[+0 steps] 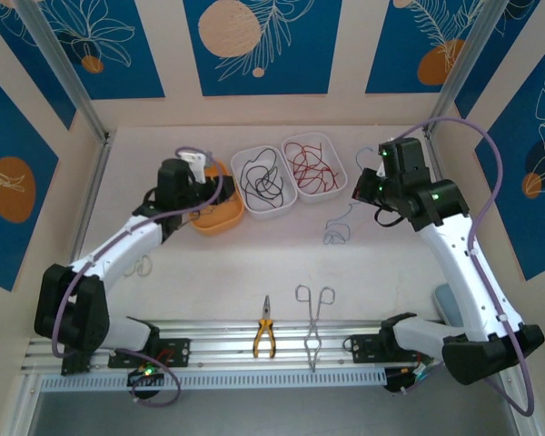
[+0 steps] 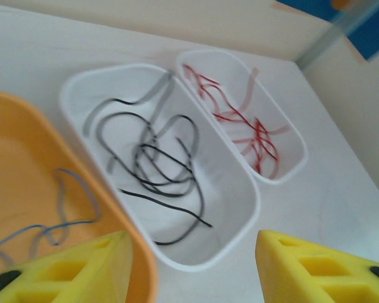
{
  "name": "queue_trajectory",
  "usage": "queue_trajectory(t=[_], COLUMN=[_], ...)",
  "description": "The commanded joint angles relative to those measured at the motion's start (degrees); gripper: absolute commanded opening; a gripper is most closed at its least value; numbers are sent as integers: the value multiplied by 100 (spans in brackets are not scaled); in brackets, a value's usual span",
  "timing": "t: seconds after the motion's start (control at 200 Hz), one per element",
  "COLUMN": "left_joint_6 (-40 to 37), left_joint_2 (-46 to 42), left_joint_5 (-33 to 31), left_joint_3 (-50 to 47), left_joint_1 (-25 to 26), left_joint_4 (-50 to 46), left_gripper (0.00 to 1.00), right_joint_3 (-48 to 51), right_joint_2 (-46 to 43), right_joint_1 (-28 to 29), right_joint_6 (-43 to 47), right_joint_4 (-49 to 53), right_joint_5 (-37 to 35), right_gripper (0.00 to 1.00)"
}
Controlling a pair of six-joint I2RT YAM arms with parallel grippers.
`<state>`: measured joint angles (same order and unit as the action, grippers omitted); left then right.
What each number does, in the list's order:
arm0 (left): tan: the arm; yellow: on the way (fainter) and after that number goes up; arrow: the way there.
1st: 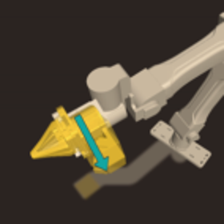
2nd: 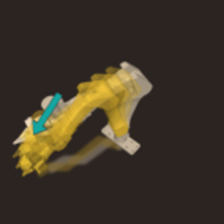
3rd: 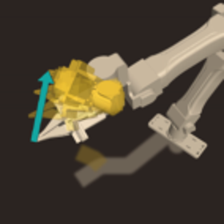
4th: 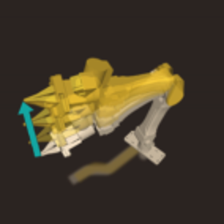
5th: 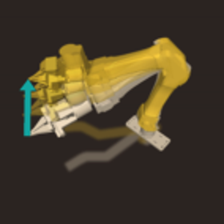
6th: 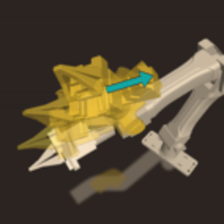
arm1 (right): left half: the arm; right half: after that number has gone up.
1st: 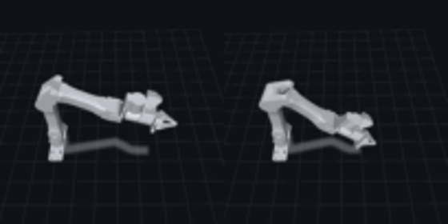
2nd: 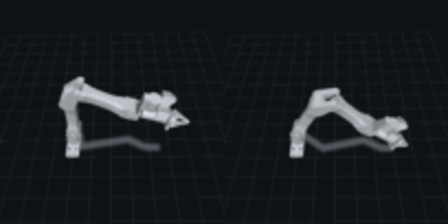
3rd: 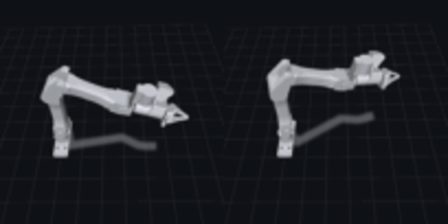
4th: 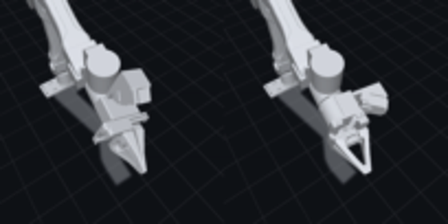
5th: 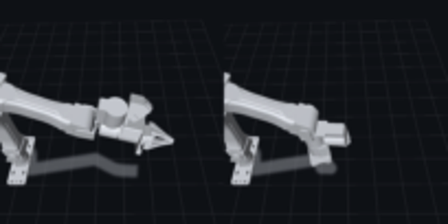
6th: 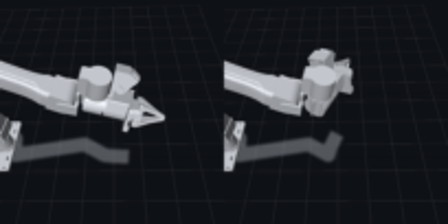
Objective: Untangle the cables
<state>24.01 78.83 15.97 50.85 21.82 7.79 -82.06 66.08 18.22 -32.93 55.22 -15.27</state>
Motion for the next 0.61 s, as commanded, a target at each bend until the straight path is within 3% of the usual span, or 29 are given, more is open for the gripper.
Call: queue_trajectory(t=[0.0,0.18,0.375,0.6], left_joint_6=[-225,216,971,1021], left_joint_2=[55,343,541,572], left_joint_5=[380,771,1139,1410], left_joint_3=[-445,-735,-922,-1023], left_joint_1=[348,968,1444,1843], left_joint_4=[1286,2062,2677,2736], left_gripper=[55,54,49,47], right_joint_3=[-375,-645,-732,-795], right_joint_2=[-131,-131,-96,-37], right_joint_1=[126,212,313,356], right_joint_6=[220,409,409,401], right_joint_4=[-50,-432,-704,-791], right_joint_5=[462,1050,1201,1210], right_gripper=[0,0,0,0])
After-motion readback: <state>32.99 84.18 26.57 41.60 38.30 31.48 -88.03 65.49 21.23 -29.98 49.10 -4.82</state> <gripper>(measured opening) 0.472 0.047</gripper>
